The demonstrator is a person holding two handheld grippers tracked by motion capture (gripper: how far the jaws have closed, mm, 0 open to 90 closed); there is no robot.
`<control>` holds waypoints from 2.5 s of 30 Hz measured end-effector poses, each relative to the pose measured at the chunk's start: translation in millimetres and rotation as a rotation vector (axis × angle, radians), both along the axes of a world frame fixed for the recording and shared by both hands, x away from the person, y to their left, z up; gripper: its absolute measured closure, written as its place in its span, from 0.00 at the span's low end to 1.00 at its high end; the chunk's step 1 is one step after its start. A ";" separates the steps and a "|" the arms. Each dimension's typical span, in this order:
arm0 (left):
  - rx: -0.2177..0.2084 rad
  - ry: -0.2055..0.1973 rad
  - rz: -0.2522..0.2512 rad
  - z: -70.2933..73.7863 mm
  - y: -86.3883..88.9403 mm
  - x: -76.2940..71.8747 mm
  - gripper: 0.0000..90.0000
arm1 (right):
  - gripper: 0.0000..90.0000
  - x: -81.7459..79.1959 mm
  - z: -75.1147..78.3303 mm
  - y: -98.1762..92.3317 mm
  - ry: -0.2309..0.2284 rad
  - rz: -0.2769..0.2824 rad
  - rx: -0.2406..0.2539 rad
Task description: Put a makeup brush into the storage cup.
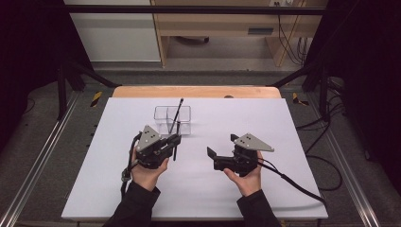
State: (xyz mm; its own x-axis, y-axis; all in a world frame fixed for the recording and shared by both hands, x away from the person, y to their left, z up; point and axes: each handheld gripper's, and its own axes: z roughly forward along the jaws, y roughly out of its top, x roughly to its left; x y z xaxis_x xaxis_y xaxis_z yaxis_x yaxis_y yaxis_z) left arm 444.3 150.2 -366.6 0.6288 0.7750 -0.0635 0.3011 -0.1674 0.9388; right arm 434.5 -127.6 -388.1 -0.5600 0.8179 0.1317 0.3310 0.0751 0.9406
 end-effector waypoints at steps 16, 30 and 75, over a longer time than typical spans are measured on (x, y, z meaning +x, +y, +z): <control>0.040 -0.047 0.050 27.5 15.0 24.4 0.92 | 0.03 -5.3 -10.7 -35.2 0.039 -0.059 -0.071; 0.054 -0.043 0.054 32.2 18.3 52.8 0.92 | 0.01 -9.2 -22.5 -47.5 0.062 -0.068 -0.128; 0.037 -0.055 0.145 29.3 6.0 133.4 0.92 | 0.01 -12.8 -27.4 -59.4 0.071 -0.076 -0.162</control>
State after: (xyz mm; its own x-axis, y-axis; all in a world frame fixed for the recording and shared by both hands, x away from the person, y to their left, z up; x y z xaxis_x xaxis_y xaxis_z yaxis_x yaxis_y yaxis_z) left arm 577.7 156.2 -337.3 0.5118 0.8591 -0.0024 0.2733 -0.1602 0.9485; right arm 421.6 -187.0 -415.5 -0.4898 0.8713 0.0318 0.4063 0.1958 0.8925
